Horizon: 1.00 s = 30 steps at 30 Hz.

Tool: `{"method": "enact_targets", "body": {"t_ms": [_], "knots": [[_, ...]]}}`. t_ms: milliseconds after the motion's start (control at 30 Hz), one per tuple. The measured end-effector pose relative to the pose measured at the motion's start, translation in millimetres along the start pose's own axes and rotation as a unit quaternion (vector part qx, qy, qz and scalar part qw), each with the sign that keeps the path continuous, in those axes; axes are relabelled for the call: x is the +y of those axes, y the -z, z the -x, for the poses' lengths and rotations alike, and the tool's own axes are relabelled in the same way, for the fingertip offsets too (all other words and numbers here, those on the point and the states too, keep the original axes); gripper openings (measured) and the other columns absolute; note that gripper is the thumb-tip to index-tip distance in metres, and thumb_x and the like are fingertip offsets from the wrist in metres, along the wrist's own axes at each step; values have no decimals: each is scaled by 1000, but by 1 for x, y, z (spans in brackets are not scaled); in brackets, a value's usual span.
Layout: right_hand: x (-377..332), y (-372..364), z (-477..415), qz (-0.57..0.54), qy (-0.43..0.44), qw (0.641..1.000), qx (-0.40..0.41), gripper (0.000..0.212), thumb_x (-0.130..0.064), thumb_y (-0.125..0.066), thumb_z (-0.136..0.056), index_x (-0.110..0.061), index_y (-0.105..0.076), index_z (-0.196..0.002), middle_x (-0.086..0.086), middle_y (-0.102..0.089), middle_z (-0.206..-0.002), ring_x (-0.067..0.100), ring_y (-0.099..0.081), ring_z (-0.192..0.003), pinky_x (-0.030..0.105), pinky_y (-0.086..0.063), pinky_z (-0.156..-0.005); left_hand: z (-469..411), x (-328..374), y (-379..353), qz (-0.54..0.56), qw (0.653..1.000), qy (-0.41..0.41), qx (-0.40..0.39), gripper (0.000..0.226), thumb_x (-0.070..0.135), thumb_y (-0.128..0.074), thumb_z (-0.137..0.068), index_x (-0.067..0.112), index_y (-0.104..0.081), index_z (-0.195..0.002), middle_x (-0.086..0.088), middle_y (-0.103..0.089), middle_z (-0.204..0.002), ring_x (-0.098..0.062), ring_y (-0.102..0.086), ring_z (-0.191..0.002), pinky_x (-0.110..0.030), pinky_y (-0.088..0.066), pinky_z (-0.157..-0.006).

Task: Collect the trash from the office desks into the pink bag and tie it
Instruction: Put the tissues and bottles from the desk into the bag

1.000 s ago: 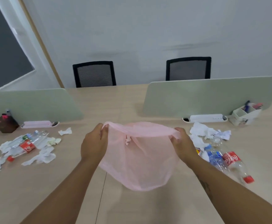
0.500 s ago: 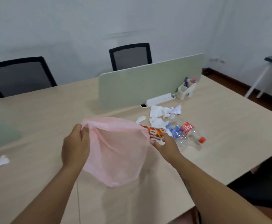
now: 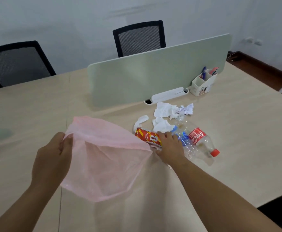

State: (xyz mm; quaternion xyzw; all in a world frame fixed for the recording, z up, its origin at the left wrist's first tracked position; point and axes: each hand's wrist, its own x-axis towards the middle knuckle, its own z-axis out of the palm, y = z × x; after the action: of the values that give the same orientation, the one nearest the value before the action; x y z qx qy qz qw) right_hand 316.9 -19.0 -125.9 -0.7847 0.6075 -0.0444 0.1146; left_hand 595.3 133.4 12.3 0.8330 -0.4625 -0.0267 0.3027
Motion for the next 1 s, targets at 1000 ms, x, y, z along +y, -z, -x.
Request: {"method": "enact_targets", "body": {"t_ms": [1000], "knots": [[-108,39,143,-507,-124,832,-190,36,-40,-69,-79,-21,-56,-107,2,-67,-88,14,-57,-71,26,-45,-61,-42,28,22,177,984,35,-1,35,34,-37,-99,17,-36,-69,-1,-48,-70,-27,-45,-67,-34,-35,-59]]}}
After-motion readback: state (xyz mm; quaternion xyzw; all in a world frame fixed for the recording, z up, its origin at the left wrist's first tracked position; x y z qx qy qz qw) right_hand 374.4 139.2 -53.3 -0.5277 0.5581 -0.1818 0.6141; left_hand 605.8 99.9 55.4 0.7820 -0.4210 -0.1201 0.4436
